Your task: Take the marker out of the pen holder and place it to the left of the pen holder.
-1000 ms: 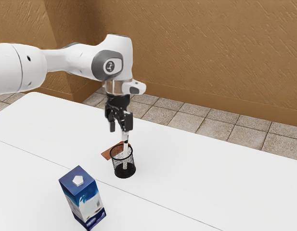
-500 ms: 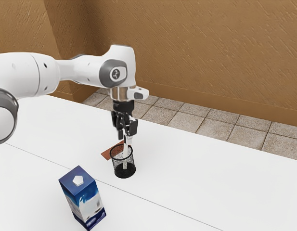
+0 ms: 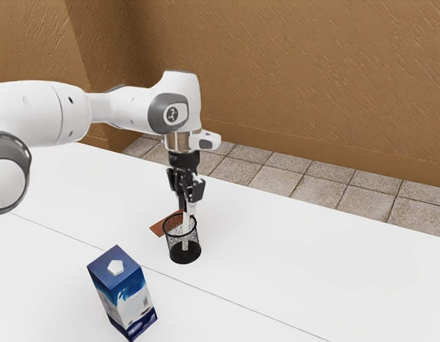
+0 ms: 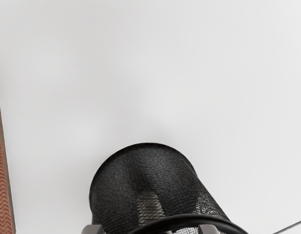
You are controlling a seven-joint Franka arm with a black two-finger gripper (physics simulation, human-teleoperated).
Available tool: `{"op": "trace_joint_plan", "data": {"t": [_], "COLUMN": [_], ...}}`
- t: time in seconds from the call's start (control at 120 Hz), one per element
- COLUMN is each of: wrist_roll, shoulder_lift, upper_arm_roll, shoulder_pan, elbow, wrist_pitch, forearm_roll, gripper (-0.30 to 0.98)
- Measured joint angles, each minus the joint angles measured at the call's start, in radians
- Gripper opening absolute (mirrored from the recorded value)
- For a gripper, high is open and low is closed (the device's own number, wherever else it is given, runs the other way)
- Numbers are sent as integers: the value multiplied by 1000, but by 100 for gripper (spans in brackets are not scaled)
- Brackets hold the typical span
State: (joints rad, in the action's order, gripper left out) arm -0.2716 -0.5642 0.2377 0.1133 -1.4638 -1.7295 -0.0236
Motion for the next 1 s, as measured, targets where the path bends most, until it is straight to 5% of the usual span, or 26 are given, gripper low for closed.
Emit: {"op": "trace_joint_plan", "data": {"t": [0.633,1.0], "wrist_roll": [7,15], "shoulder_lift": [18,87], "upper_arm_roll": [2,5], "shoulder_pan": [2,-20], "elbow": [0,137], "wrist_pitch": [2,262], "forearm_roll": [-3,-34], "gripper": [-1,-6]}}
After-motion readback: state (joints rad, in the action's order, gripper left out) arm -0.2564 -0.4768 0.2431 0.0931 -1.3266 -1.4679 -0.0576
